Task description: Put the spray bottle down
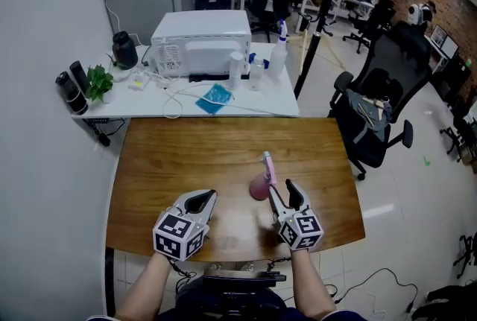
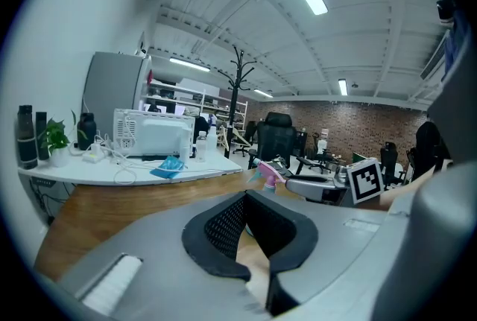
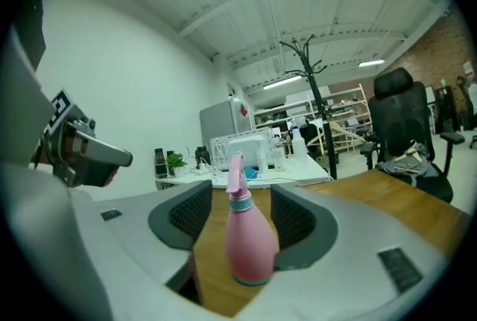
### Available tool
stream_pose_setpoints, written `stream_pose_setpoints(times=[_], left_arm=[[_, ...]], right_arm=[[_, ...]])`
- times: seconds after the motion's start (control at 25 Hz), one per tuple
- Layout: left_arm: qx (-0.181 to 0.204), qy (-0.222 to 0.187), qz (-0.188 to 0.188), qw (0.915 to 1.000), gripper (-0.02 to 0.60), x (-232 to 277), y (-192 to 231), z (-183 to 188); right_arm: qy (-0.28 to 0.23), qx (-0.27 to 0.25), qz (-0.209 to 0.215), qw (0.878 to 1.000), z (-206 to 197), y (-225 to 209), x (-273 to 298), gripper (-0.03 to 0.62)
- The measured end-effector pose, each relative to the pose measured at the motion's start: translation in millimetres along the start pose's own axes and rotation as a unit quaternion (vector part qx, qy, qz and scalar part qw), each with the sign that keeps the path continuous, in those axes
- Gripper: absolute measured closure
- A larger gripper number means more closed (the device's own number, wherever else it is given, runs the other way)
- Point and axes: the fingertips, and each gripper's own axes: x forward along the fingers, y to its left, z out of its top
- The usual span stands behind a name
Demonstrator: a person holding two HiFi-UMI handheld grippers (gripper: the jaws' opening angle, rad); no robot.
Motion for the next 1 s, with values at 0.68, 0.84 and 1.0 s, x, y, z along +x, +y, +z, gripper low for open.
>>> stream_pose_setpoints(times=[0.68, 0.84, 1.0], left_arm=[[0.009, -0.014, -0.055, 0.9984, 0.575, -3.1, -42.9, 4.6], [0.009, -0.016, -0.054, 0.9983, 0.575, -6.3, -43.2, 6.8], [0.009, -0.020, -0.052, 0.9984, 0.575, -8.4, -42.2, 7.8]], right_arm=[[-0.007, 0.038, 0.062, 0.997, 66.2, 43.7, -81.7, 0.592], [-0.002, 0.040, 0.074, 0.996, 63.2, 54.5, -82.5, 0.592], [0.000, 0.043, 0.084, 0.996, 62.1, 61.3, -81.5, 0.592]])
